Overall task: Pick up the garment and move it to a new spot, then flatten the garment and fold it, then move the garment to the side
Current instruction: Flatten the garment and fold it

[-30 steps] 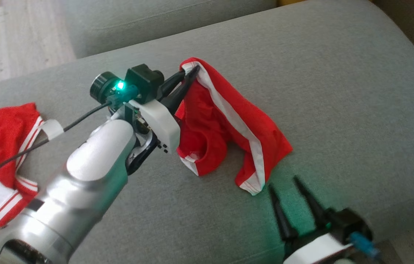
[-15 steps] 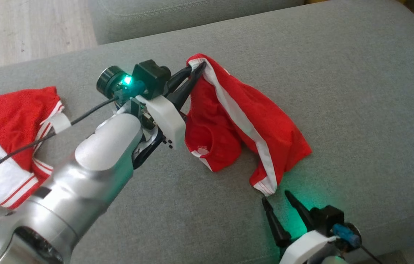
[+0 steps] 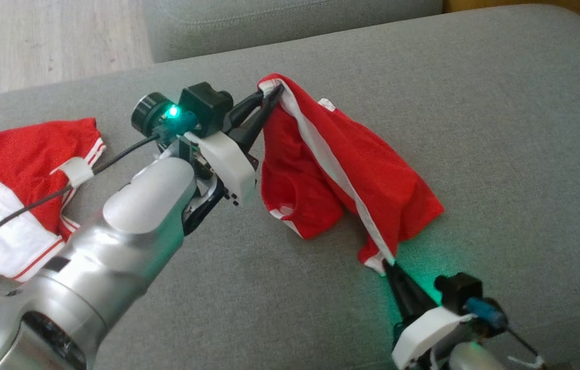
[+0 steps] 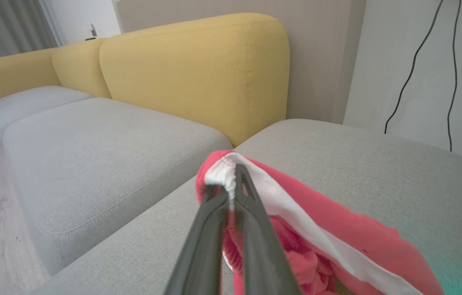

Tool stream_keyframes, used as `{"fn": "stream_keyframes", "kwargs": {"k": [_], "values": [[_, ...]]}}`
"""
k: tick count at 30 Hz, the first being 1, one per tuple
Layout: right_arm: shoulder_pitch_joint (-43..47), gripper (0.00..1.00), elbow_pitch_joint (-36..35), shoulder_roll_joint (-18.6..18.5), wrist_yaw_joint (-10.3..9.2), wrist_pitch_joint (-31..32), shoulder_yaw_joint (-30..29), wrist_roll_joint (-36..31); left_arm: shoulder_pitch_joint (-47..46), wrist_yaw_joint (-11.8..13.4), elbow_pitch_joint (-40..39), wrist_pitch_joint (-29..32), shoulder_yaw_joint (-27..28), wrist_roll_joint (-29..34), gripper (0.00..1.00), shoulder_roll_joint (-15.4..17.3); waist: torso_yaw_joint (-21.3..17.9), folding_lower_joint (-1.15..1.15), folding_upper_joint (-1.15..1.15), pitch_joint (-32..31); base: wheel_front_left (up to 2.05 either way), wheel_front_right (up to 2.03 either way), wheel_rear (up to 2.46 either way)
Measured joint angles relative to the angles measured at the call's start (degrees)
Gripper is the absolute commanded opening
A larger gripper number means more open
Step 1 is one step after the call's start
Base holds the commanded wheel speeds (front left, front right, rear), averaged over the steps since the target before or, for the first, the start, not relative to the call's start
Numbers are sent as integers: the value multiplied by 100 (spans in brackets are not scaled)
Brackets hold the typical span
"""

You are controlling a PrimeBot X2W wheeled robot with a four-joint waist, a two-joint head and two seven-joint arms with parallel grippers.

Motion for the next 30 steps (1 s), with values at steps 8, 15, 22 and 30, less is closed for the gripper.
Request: {"fn": "stream_keyframes", "kwargs": {"k": [8, 15, 22, 30], "values": [[-11, 0, -1189, -5, 0, 9, -1213, -1241, -106, 0, -47, -386, 41, -80, 0, 135, -55, -1, 0, -189, 0, 0, 0], [-20, 0, -2774, -101, 0, 9, -1662, -2176, -98, 59, -1009, -531, 275, -82, 0, 865, -281, -1, 0, -497, 0, 0, 0], [-959, 0, -3612, -1244, 0, 30, -2008, -2484, -136, 285, -2630, -308, 748, -434, 0, 1527, -411, -1, 0, -688, 0, 0, 0], [-3212, 0, -2358, -2154, 0, 344, -1074, -1661, -700, 348, -2958, 241, 925, -651, 0, 1711, -305, -1, 0, -320, 0, 0, 0]]}}
